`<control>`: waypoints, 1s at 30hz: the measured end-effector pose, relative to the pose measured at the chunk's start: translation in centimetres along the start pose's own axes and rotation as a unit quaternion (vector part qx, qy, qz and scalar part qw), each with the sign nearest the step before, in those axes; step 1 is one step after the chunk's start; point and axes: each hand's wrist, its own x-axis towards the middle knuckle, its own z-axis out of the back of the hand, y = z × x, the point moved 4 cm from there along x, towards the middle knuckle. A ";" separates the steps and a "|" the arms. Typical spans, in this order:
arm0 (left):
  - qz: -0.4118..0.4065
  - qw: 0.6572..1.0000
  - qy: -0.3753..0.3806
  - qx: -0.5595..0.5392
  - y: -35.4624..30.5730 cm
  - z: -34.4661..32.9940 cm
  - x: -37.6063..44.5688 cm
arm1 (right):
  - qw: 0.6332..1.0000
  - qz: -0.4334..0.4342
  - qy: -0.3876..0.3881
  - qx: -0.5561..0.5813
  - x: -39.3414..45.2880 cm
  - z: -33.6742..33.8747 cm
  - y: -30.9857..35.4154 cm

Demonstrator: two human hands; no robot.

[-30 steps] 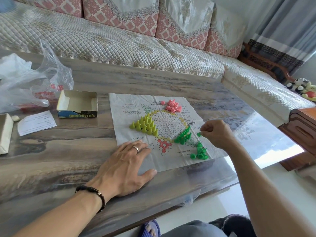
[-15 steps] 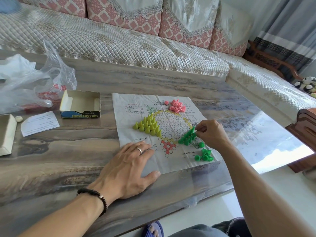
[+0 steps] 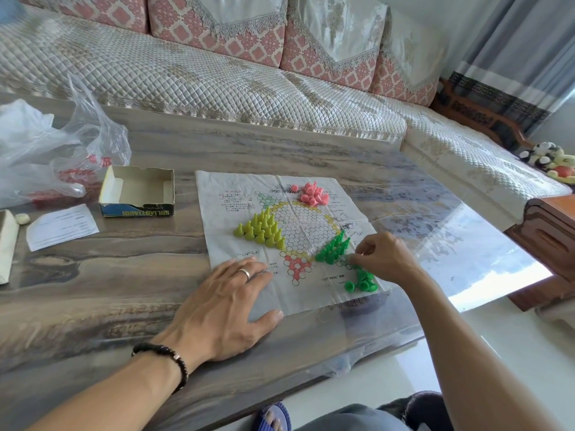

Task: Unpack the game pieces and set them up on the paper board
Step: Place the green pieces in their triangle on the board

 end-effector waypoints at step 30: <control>0.009 1.000 0.010 -0.005 0.1 0.0 0.0 | 0.988 0.057 -0.129 0.069 -3.5 -0.5 1.9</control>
